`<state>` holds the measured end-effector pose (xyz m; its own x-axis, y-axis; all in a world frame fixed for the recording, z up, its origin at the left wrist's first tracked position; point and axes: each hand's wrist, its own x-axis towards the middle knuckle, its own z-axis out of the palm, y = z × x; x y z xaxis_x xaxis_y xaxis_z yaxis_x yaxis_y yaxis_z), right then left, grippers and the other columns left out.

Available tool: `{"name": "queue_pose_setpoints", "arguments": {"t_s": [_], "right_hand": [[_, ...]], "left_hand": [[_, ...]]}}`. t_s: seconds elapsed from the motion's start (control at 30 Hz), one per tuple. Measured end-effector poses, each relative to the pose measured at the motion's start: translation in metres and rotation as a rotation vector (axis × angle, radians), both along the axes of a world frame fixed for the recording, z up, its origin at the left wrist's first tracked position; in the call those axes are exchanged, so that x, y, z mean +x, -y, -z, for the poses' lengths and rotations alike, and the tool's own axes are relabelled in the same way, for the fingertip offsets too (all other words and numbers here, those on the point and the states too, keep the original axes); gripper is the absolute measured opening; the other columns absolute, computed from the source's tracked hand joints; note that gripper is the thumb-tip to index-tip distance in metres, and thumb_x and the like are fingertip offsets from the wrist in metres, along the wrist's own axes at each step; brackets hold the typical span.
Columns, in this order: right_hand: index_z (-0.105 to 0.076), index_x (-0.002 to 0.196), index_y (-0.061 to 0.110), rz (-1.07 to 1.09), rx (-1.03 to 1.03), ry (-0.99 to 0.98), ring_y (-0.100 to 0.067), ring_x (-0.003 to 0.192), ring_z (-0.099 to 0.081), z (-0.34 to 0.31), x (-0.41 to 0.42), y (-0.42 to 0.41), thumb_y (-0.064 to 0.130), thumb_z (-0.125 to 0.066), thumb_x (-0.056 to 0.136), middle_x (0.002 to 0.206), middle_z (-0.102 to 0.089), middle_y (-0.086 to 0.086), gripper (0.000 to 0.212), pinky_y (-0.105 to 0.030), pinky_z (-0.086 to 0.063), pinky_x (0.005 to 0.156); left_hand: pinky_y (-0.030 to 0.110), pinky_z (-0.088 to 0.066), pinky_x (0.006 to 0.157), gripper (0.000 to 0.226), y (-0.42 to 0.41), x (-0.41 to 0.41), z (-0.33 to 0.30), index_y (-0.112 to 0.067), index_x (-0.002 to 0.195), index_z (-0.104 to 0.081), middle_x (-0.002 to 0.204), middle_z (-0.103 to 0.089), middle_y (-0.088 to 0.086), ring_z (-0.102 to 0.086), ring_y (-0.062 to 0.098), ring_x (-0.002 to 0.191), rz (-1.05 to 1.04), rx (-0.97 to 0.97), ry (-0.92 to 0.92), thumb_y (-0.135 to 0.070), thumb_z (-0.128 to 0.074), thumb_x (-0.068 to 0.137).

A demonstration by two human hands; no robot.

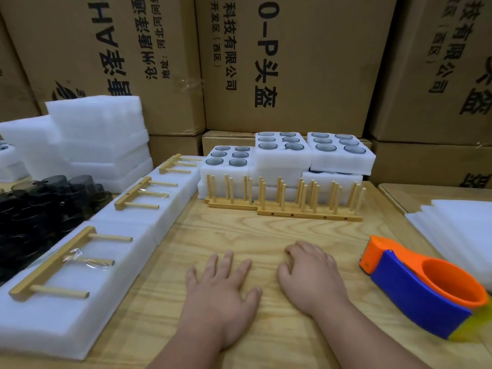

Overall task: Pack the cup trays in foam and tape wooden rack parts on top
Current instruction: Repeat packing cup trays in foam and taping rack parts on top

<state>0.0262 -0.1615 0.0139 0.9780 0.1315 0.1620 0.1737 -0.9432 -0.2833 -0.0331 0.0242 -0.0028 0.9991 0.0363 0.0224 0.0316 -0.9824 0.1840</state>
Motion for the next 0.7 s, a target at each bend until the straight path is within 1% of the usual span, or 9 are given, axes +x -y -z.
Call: {"name": "queue_pose_setpoints", "arguments": {"t_s": [0.1,0.27,0.33,0.43,0.53,0.63,0.7], "right_hand": [[-0.06,0.122,0.029,0.016,-0.014,0.02,-0.017,0.131,-0.044,0.001,0.01,-0.003,0.046,-0.038,0.087,0.134,-0.055,0.008,0.045,-0.038,-0.034,0.109],[-0.06,0.116,0.03,0.041,-0.042,0.048,-0.018,0.117,-0.046,0.002,0.021,-0.007,0.047,-0.037,0.087,0.122,-0.055,0.007,0.041,-0.039,-0.039,0.1],[-0.061,0.114,0.029,0.043,-0.042,0.067,-0.019,0.114,-0.046,0.002,0.026,-0.009,0.046,-0.039,0.087,0.118,-0.055,0.005,0.039,-0.04,-0.039,0.099],[-0.061,0.111,0.028,0.047,-0.059,0.07,-0.02,0.112,-0.047,0.002,0.03,-0.011,0.044,-0.042,0.088,0.115,-0.055,0.004,0.034,-0.04,-0.039,0.098],[-0.061,0.108,0.029,0.017,-0.061,0.081,-0.019,0.111,-0.047,0.003,0.03,-0.011,0.043,-0.043,0.089,0.113,-0.056,0.005,0.029,-0.039,-0.04,0.097],[-0.061,0.109,0.029,-0.019,-0.085,0.094,-0.02,0.112,-0.049,0.004,0.029,-0.009,0.042,-0.043,0.091,0.114,-0.056,0.005,0.029,-0.039,-0.042,0.096],[-0.059,0.112,0.029,-0.046,-0.129,0.063,-0.021,0.113,-0.05,0.001,0.03,-0.01,0.043,-0.04,0.093,0.115,-0.056,0.004,0.03,-0.04,-0.043,0.095]], "left_hand": [[0.058,0.007,0.12,0.074,0.001,0.005,0.001,-0.054,0.155,0.0,0.169,0.009,-0.013,0.01,0.017,0.156,-0.008,0.008,0.001,-0.077,-0.013,0.086],[0.059,0.01,0.119,0.078,0.001,0.006,0.002,-0.054,0.154,0.003,0.169,0.01,-0.013,0.012,0.016,0.156,-0.009,-0.004,0.001,-0.078,-0.009,0.082],[0.059,0.011,0.119,0.076,0.001,0.006,0.002,-0.053,0.155,0.002,0.17,0.009,-0.012,0.011,0.017,0.156,-0.006,0.01,0.014,-0.077,-0.011,0.084],[0.059,0.01,0.119,0.073,0.0,0.007,0.003,-0.052,0.156,0.0,0.17,0.009,-0.011,0.011,0.018,0.156,0.005,0.016,0.005,-0.075,-0.014,0.088],[0.06,0.009,0.119,0.074,0.002,0.004,0.002,-0.052,0.156,0.001,0.17,0.009,-0.011,0.011,0.018,0.156,-0.002,0.014,0.017,-0.075,-0.013,0.087],[0.059,0.011,0.118,0.076,0.002,0.003,0.002,-0.053,0.155,0.005,0.169,0.01,-0.012,0.013,0.017,0.156,-0.007,-0.007,0.039,-0.077,-0.012,0.084],[0.059,0.011,0.118,0.077,0.002,0.005,-0.001,-0.056,0.153,0.006,0.169,0.012,-0.014,0.014,0.016,0.155,-0.014,-0.022,0.04,-0.078,-0.011,0.082]]}}
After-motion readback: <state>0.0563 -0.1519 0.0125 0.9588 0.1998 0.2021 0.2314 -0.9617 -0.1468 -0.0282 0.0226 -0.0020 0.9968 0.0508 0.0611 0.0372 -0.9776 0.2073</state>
